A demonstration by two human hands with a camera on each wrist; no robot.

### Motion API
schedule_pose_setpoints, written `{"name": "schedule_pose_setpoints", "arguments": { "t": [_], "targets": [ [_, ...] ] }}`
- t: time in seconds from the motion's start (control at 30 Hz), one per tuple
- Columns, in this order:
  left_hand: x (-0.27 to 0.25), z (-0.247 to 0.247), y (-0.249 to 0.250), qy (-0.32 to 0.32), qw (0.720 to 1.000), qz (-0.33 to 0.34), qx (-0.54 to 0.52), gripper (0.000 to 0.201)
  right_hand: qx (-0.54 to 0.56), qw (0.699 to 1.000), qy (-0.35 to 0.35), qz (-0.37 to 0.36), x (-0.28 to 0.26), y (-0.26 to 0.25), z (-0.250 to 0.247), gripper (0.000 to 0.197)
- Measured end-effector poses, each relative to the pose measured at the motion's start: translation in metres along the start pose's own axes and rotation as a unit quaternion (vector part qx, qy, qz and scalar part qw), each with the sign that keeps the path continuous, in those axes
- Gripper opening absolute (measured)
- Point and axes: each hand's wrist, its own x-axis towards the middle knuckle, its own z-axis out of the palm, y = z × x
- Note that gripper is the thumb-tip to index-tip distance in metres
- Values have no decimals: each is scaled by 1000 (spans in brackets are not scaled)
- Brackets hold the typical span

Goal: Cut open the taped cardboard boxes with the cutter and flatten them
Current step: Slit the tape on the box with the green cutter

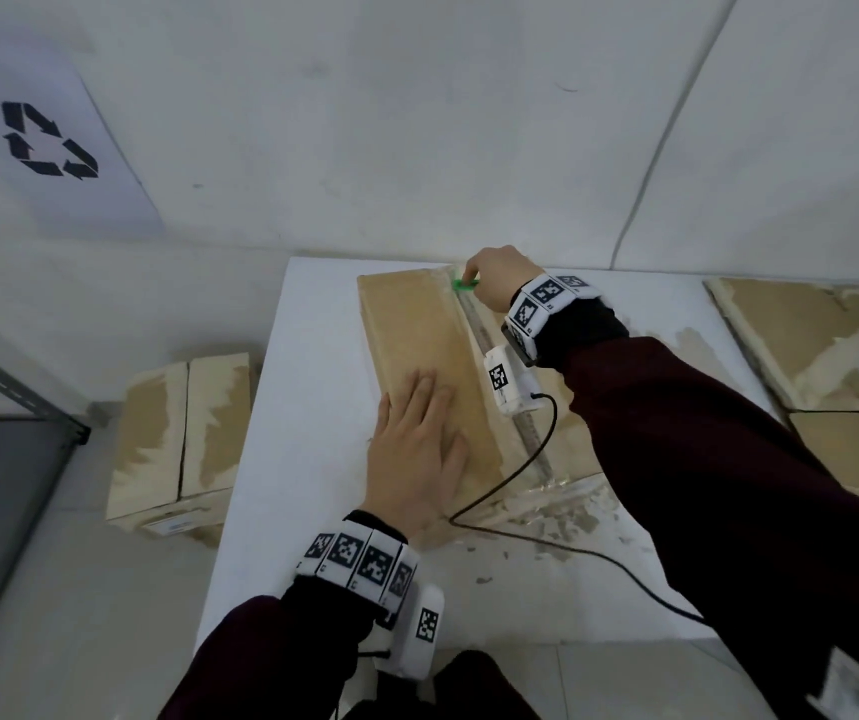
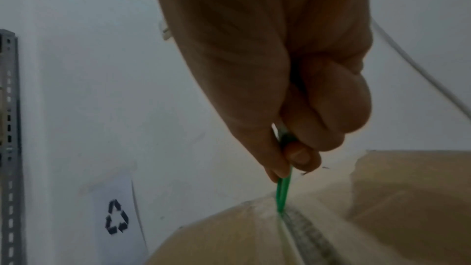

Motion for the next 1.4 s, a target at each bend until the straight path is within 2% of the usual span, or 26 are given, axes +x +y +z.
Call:
{"name": "schedule_pose_setpoints", "arguments": {
  "t": [0.27,0.6,0.7,0.87,1.03,1.1,1.17,1.27,1.4],
  "targets": [
    [1,-1,4,-17,999,-25,30,69,13,1000,-8,-12,-30,0,-5,33],
    [2,-1,6,-14,998,-33,55,71,110,992,-59,-4,-165,34,30,36],
    [2,-2,8,-22,997,-42,63,58,136,988,-68,7,-192,42,42,37],
    [3,-4,11,-24,996,-56,68,50,164,986,-28,8,-234,46,65,38],
    [2,-5,15,-36,994,-58,90,48,195,980,2,30,-249,47,81,38],
    [2,-7,15,-31,993,-32,107,47,210,977,9,34,-250,46,84,35],
    [0,-8,20,-34,993,50,100,51,215,976,17,35,-252,46,86,32],
    [-9,0,31,-83,981,165,57,53,229,973,26,28,-255,50,86,32],
    [-5,0,31,-106,975,196,13,44,307,951,11,33,-260,59,82,34]
  ]
}}
